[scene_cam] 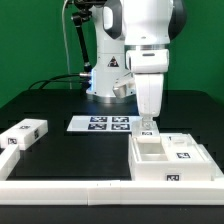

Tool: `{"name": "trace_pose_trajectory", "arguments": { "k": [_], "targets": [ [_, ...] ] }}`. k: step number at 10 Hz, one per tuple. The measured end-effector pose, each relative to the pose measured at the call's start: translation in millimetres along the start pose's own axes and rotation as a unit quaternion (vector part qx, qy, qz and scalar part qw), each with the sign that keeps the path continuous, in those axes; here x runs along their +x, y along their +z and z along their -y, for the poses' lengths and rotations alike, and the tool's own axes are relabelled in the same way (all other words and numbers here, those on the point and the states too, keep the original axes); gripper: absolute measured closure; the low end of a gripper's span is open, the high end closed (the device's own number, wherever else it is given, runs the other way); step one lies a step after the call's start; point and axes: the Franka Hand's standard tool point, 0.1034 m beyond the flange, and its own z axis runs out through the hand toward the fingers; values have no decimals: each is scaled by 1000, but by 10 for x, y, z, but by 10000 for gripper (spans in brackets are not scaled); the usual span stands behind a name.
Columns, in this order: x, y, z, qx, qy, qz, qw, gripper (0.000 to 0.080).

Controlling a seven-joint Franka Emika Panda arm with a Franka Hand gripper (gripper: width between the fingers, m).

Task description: Assemble cabinet

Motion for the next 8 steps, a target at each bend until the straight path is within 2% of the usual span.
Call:
{"name": "trace_pose_trajectory", "arguments": {
  "k": [2, 8],
  "targets": [
    [1, -8, -180, 6, -7, 4, 1000, 729],
    [32, 2, -651, -12, -11, -3, 1000, 728]
  ]
}}
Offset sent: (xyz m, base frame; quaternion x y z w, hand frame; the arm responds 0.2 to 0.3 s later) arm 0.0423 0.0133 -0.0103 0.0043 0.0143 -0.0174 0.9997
